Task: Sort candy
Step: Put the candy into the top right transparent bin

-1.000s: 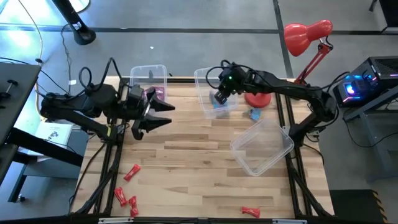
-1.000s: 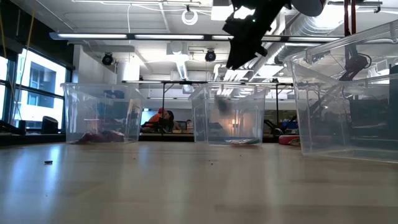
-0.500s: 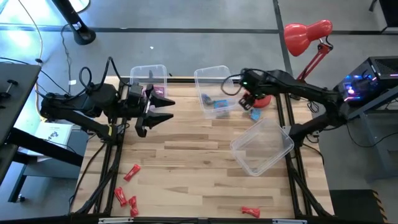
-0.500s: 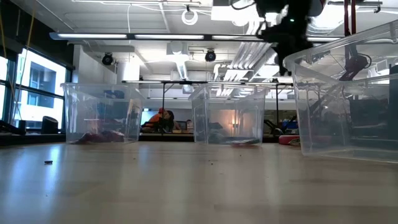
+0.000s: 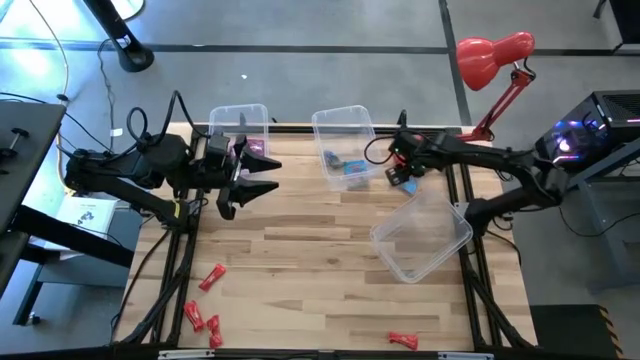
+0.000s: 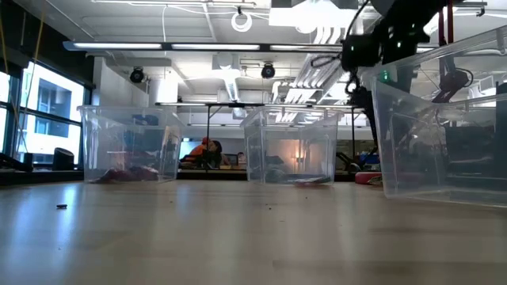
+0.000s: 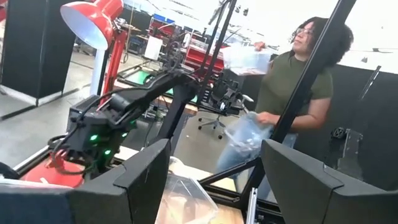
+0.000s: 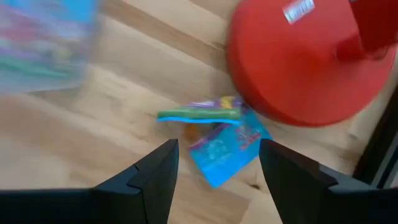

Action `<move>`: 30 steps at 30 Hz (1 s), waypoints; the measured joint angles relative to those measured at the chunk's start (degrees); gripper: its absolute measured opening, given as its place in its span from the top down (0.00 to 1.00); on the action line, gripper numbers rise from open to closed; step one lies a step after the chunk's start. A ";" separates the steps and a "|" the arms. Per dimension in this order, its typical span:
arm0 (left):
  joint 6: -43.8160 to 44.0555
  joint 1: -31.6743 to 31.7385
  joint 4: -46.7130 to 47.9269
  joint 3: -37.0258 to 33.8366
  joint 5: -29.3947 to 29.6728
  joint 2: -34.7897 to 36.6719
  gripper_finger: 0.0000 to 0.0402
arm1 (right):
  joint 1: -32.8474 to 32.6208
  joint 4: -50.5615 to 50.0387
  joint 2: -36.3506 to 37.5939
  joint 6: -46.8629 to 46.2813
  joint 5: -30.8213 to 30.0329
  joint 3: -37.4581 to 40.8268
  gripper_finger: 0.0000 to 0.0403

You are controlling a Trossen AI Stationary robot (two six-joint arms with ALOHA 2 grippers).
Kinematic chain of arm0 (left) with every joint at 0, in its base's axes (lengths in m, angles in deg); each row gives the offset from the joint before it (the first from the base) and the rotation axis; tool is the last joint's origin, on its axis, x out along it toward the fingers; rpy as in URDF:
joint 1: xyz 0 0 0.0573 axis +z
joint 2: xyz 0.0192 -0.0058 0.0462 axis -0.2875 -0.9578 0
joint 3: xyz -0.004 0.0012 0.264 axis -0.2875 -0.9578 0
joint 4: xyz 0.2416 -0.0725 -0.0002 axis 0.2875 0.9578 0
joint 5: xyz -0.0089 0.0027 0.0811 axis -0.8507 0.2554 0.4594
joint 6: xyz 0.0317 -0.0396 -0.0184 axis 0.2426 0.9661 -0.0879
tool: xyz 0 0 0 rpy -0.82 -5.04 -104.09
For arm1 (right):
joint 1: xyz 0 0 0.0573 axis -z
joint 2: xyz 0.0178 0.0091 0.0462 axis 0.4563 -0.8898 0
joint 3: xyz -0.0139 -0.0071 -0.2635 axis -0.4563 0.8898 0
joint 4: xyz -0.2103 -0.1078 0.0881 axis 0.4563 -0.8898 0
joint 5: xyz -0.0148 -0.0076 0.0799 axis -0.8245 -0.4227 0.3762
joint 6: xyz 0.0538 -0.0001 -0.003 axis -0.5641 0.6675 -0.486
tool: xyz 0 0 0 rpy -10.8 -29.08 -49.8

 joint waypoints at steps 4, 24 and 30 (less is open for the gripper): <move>1.58 0.00 0.14 0.00 0.00 -0.01 0.38 | 1.82 0.76 -4.36 -1.01 1.67 2.24 0.45; 2.62 0.00 1.56 0.00 0.02 -0.01 0.38 | 0.86 11.27 -13.42 4.93 0.46 5.97 0.74; 2.58 0.16 1.75 0.00 0.58 0.88 0.38 | -0.88 3.79 -6.04 8.80 1.75 6.11 0.95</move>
